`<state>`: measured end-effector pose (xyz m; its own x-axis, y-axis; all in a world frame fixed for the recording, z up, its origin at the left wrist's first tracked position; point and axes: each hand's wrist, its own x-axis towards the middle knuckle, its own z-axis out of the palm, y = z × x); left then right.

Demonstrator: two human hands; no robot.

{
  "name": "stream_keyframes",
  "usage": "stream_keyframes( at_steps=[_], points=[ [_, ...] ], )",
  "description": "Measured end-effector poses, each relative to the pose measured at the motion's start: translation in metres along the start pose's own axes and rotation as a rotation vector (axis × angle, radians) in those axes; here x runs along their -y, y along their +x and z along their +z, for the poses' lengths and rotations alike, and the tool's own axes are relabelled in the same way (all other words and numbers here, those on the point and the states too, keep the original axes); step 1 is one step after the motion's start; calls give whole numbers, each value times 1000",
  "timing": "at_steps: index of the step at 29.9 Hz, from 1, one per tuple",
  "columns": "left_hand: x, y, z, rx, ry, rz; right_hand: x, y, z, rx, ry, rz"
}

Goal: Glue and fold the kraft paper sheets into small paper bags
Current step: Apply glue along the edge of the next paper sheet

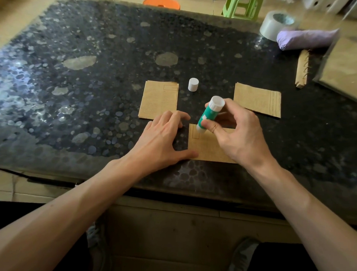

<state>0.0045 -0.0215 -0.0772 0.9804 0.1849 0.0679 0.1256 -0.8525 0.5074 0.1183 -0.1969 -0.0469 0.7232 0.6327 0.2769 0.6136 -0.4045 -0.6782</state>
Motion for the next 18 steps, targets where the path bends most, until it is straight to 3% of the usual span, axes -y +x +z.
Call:
stream_keyframes(
  at_steps=[8,18],
  points=[
    [1,1,1,5,20,13,3,-4,6,114,-11,-14],
    [0,1,0,20,21,9,3,1,18,-6,-89,-47]
  ],
)
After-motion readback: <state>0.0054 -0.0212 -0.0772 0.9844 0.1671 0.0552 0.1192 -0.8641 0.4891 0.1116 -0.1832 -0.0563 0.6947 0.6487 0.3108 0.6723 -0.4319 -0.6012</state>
